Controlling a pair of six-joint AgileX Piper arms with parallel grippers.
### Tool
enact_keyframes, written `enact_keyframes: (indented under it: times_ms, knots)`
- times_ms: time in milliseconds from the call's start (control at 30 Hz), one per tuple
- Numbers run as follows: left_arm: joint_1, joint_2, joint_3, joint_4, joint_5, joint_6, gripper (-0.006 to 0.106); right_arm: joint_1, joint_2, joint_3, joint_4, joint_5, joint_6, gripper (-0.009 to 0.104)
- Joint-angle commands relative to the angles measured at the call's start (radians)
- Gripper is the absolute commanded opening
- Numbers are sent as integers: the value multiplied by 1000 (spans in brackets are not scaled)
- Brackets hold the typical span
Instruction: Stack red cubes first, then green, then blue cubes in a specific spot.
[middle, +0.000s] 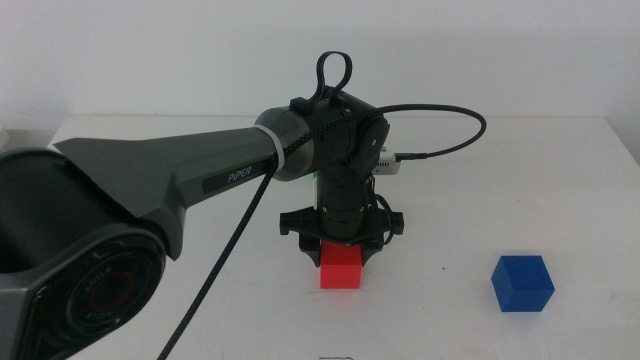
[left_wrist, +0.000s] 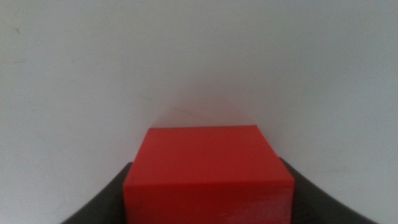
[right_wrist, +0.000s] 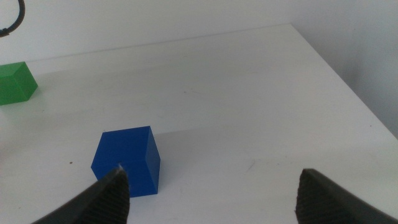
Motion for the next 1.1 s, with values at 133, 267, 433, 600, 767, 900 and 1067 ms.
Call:
enact_keyframes:
  times_ms: [133,267,433,600,767,900,1067]
  knots:
    - [-3,-55,-28,18,32,29,64,-6,-23,-18,-11,-76,-11,71]
    - [-3,-55,-28,26,32,29,85,-6,-23,-18,-11,-76,-11,71]
    - [-3,-57,-28,26,32,53,94,-6,-23,-18,-11,-76,-11,71]
    - [-3,-76,-28,26,46,69,94,-6,-23,-18,-11,-76,-11,71]
    - [-3,-115,-28,49,53,69,94,-6,-23,-18,-11,-76,-11,71]
    - [-3,-164,-28,48,55,81,94,-6,-23,-18,-11,-76,-11,71]
    - [-3,-250,-28,52,51,95,94,-6,-23,-18,-11,-76,-11,71]
